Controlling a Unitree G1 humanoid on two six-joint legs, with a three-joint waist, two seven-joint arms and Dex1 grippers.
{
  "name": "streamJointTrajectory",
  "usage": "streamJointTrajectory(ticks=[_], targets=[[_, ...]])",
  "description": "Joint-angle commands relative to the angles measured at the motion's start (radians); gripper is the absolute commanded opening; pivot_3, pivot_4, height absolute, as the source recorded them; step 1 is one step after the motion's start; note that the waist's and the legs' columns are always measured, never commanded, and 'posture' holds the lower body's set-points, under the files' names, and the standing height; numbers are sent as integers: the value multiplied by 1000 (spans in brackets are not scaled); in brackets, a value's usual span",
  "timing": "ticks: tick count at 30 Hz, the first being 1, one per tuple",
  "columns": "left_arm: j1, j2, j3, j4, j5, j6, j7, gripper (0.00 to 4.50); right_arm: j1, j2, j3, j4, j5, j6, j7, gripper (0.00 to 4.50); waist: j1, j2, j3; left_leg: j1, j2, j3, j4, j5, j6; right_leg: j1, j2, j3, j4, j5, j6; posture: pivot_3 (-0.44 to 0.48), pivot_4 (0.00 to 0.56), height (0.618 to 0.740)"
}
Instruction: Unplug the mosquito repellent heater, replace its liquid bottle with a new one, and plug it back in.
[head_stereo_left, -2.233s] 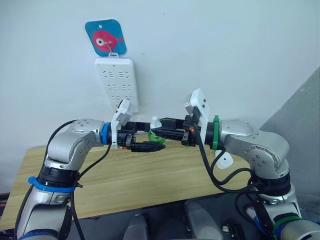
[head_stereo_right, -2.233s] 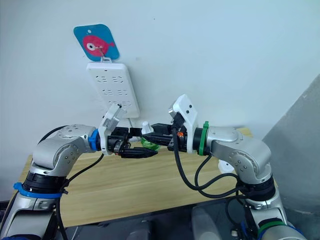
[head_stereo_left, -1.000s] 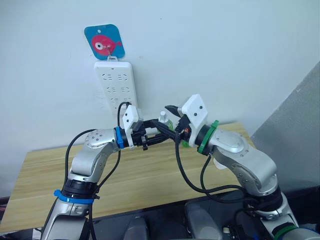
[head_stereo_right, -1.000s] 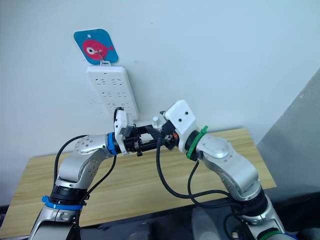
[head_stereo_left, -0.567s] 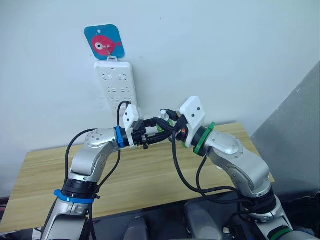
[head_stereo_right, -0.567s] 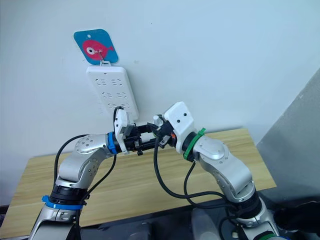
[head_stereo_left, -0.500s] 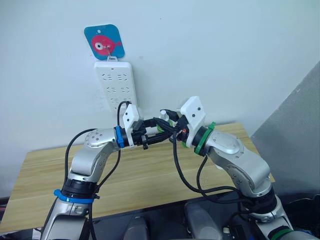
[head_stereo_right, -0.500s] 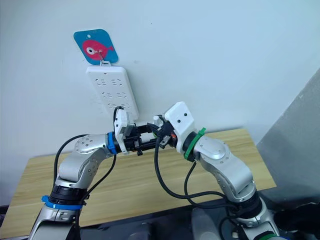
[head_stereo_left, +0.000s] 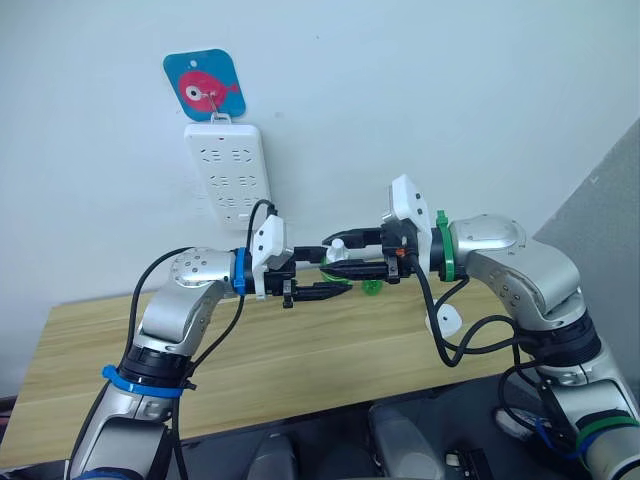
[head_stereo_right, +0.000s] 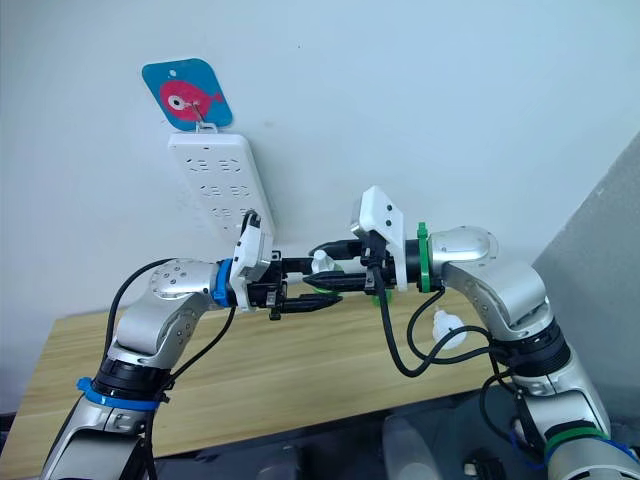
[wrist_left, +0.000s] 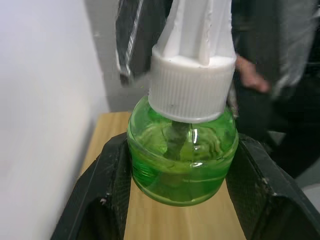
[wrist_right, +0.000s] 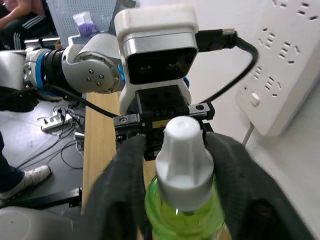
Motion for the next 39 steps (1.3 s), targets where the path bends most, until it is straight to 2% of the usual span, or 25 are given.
streamJointTrajectory(ticks=[1, 4, 7, 13, 21, 31, 34, 38, 39], targets=[[24, -27, 29, -25, 7, -14, 65, 2292, 43, 46, -81, -129, -2, 4, -156, 3197, 0, 0, 0, 0, 0, 0, 0, 0, 0, 0, 0, 0, 0, 0, 0, -212, 119, 720], [49, -53, 33, -41, 19, -16, 127, 2292, 138, 73, -101, -264, -30, 30, -294, 3197, 5, 0, 0, -1, 0, 0, 0, 0, 0, 0, 0, 0, 0, 0, 0, -221, 120, 720], [69, -100, 34, -54, 48, -44, 216, 2292, 213, 109, -58, -352, -120, 7, -423, 3197, 4, 0, 0, -1, -1, 0, 0, 0, 0, 0, -1, 1, 0, 0, 0, -227, 120, 720], [101, -206, 36, -47, 145, -182, 385, 2292, 272, 210, 28, -363, -242, -25, -585, 3197, 1, 1, -4, 1, -1, 0, 1, 0, 0, 0, 0, 1, 1, 0, 0, -239, 117, 720], [140, -268, 23, -71, 201, -235, 492, 2292, 289, 287, 120, -275, -365, -99, -656, 3197, 2, 2, -16, 1, -1, 0, 0, 0, 0, 0, 0, 1, 0, 0, 0, -234, 117, 720], [141, -252, 16, -95, 187, -221, 484, 2292, 302, 361, 134, -214, -402, -130, -663, 3197, 1, 2, -20, 1, -1, 0, 0, 0, 0, 1, 0, 1, 0, 0, 0, -228, 113, 720], [142, -248, 15, -103, 181, -213, 475, 2292, 300, 372, 134, -203, -407, -138, -660, 2598, 1, 2, -21, 1, -1, 0, 0, 0, 0, 1, 0, 1, 0, 0, 0, -229, 113, 720], [140, -224, 25, -111, 162, -188, 449, 2292, 298, 370, 125, -191, -409, -164, -644, 1158, 0, 2, -21, 1, -1, 0, 0, 0, 0, 1, 0, 1, 0, 0, 0, -231, 112, 720], [140, -216, 27, -112, 155, -180, 440, 2292, 298, 365, 121, -190, -408, -170, -635, 1093, 0, 2, -21, 1, -1, 0, 0, 0, 0, 1, 0, 1, 0, 0, 0, -231, 114, 720]])
